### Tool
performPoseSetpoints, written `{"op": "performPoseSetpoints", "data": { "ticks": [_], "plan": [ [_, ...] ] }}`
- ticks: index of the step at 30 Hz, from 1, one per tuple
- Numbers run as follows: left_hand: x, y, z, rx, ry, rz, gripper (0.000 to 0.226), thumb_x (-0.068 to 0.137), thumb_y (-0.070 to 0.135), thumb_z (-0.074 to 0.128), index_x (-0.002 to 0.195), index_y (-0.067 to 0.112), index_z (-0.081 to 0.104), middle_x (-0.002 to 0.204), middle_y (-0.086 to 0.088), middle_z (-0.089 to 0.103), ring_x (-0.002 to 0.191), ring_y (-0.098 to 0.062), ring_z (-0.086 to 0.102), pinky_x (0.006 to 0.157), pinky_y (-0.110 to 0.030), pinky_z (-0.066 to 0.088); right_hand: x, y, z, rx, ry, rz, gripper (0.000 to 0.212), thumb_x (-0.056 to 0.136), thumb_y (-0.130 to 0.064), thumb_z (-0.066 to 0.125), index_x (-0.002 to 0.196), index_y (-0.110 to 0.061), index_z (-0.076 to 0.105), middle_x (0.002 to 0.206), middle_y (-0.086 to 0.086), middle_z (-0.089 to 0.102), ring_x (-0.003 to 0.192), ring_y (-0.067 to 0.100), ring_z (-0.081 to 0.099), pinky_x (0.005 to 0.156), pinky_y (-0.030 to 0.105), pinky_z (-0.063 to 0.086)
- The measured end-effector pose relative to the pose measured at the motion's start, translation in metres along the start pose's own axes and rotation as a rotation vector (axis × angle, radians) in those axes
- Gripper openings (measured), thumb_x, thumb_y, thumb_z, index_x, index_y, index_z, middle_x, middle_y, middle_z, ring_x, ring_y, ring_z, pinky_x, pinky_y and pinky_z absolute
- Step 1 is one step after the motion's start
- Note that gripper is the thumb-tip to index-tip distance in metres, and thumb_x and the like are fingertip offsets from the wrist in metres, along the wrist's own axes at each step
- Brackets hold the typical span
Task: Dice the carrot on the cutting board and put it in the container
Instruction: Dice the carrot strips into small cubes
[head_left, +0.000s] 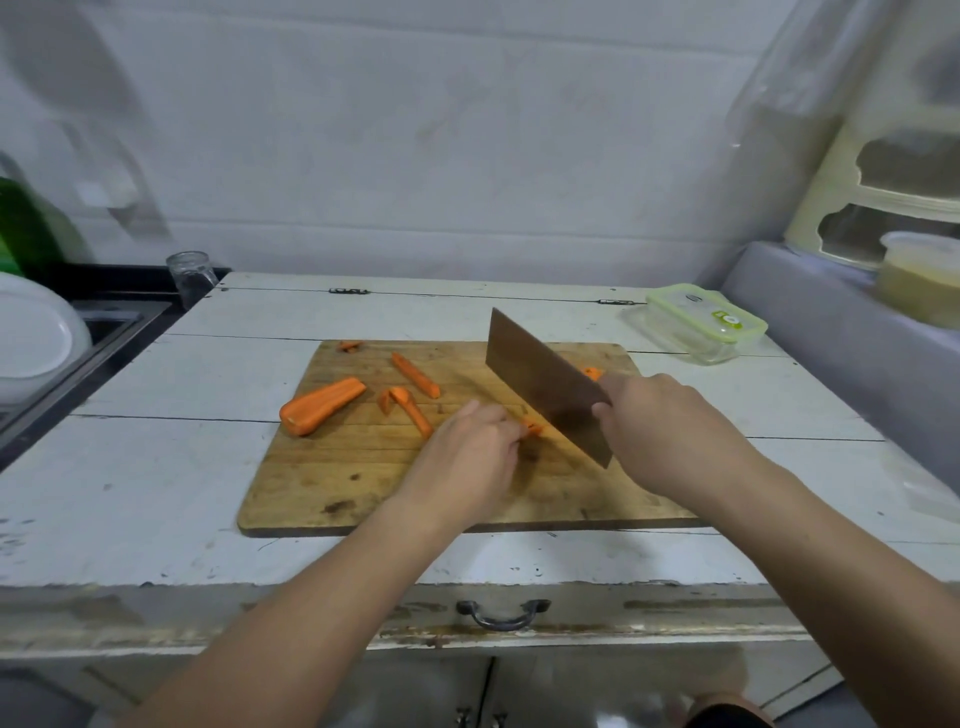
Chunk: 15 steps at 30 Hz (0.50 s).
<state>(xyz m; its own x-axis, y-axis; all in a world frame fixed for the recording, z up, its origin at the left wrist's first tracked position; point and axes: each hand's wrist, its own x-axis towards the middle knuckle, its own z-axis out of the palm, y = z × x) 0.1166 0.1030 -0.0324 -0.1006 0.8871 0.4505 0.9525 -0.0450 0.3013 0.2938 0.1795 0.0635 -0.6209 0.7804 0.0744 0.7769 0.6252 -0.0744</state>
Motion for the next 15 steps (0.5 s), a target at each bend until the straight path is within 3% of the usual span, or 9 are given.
{"op": "performPoseSetpoints", "data": {
  "ticks": [5, 10, 15],
  "plan": [
    [0.0, -0.001, 0.0, 0.009, -0.005, -0.008, 0.027, 0.102, 0.014, 0.052, 0.116, 0.018, 0.075, 0.105, 0.003, 0.067, 0.096, -0.016, 0.049, 0.087, -0.034, 0.049, -0.003, -0.007, 0.003, -0.029, -0.052, -0.012, 0.015, 0.106, -0.028, 0.037, 0.092, -0.026, 0.04, 0.08, 0.0, 0.044, 0.076, 0.028, 0.047, 0.068, 0.038, 0.042],
    [0.001, 0.0, 0.0, -0.014, 0.006, -0.004, 0.028, 0.101, 0.013, 0.054, 0.117, 0.018, 0.076, 0.108, 0.003, 0.069, 0.096, -0.017, 0.051, 0.086, -0.035, 0.049, 0.0, -0.008, 0.009, -0.065, -0.042, -0.005, 0.008, 0.102, -0.016, 0.044, 0.099, -0.021, 0.048, 0.079, 0.0, 0.046, 0.077, 0.027, 0.052, 0.067, 0.037, 0.046],
    [0.002, -0.003, 0.003, 0.009, -0.009, -0.019, 0.024, 0.099, 0.012, 0.055, 0.108, 0.014, 0.077, 0.096, 0.0, 0.065, 0.092, -0.019, 0.048, 0.083, -0.038, 0.048, 0.017, -0.02, 0.018, -0.082, 0.017, -0.06, 0.009, 0.101, -0.016, 0.043, 0.098, -0.021, 0.05, 0.08, 0.001, 0.053, 0.075, 0.026, 0.059, 0.066, 0.041, 0.056]
  ]
}}
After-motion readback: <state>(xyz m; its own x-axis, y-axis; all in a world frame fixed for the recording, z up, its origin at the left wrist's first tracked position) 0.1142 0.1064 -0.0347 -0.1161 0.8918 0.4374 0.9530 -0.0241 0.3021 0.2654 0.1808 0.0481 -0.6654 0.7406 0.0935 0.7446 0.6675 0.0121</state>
